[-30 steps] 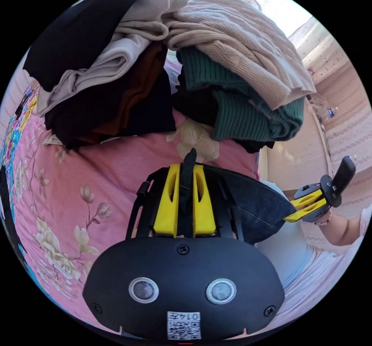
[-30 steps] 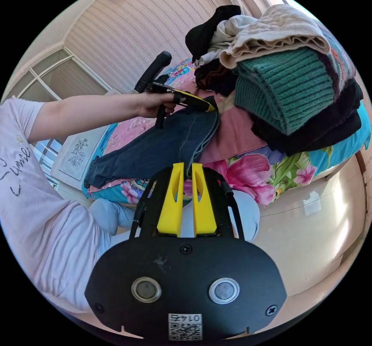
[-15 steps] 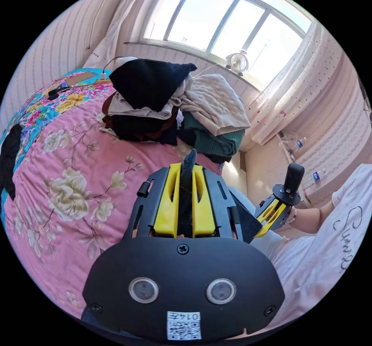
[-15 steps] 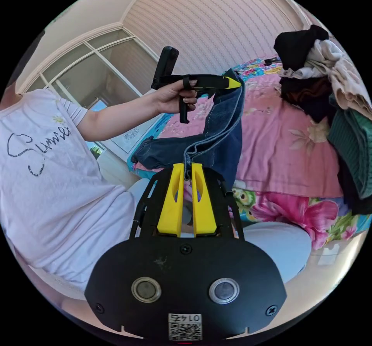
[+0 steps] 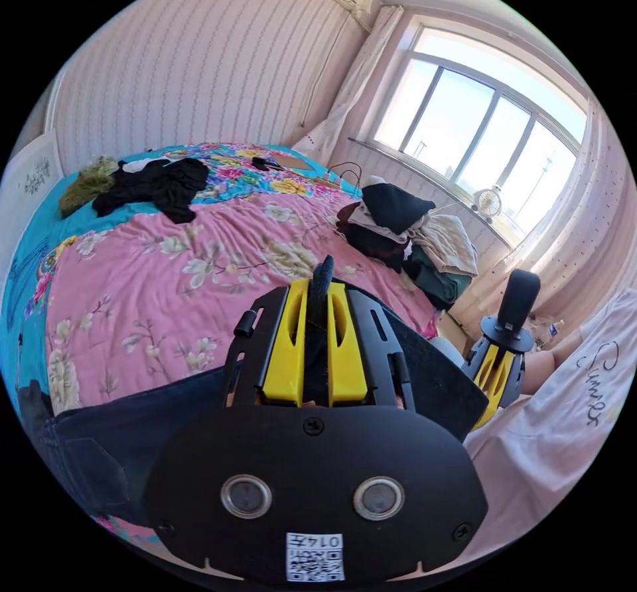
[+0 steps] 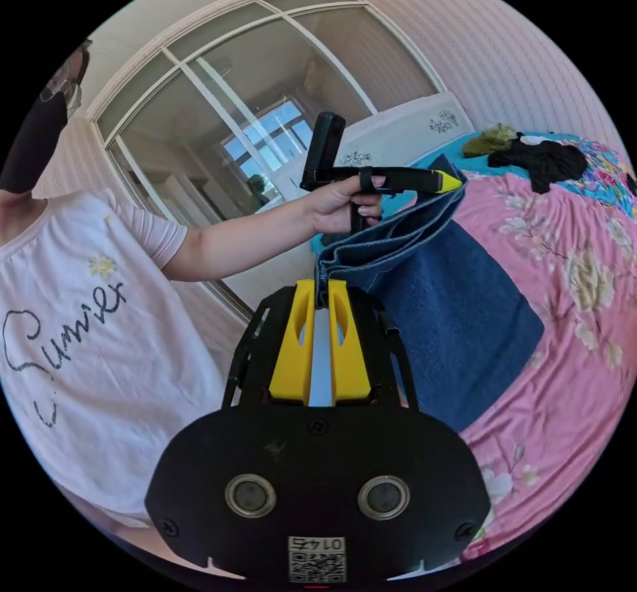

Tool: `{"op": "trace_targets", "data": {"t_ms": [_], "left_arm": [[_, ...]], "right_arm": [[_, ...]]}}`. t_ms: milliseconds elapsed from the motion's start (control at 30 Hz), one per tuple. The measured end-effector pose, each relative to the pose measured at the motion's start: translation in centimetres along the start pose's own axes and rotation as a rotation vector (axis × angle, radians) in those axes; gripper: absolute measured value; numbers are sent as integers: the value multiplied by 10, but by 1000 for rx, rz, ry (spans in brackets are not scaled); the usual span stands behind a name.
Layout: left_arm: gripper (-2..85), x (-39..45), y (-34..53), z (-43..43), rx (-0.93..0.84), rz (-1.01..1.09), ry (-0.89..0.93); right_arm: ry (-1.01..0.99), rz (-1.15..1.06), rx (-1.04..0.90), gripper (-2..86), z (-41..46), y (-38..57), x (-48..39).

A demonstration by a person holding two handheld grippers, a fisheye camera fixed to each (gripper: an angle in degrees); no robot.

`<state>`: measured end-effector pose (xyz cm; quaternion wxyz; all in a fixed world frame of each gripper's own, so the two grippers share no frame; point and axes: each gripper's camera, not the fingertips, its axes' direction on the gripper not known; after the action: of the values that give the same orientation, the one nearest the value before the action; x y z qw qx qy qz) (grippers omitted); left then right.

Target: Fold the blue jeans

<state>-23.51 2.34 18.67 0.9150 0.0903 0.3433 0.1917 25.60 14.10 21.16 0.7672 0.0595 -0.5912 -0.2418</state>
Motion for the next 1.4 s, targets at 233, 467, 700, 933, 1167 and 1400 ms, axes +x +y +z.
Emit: {"op": "trace_targets", "data": {"t_ms": [233,467,700,933,1167,1400], "left_arm": [[49,-149,57,-140,53,-179,-139],[88,-278,132,-294,10,-405,-632],[84,-296,284,-355,39,-661,-675],[89,-252,375,-328,195,-858,-550],[84,-147,331,-263,160,-559,-414],[112,-21,279,-145,-179,-59,-424]], "right_arm": [[-65,-141,-171,22,156,-134,5],[15,-94,-244,59,342,-267,11],[-22,-29,-440,102,406,-254,56],[121,106,-462,112,324,-202,133],[362,548,-339,128,215,-115,202],[158,681,-277,122,221,-93,228]]}}
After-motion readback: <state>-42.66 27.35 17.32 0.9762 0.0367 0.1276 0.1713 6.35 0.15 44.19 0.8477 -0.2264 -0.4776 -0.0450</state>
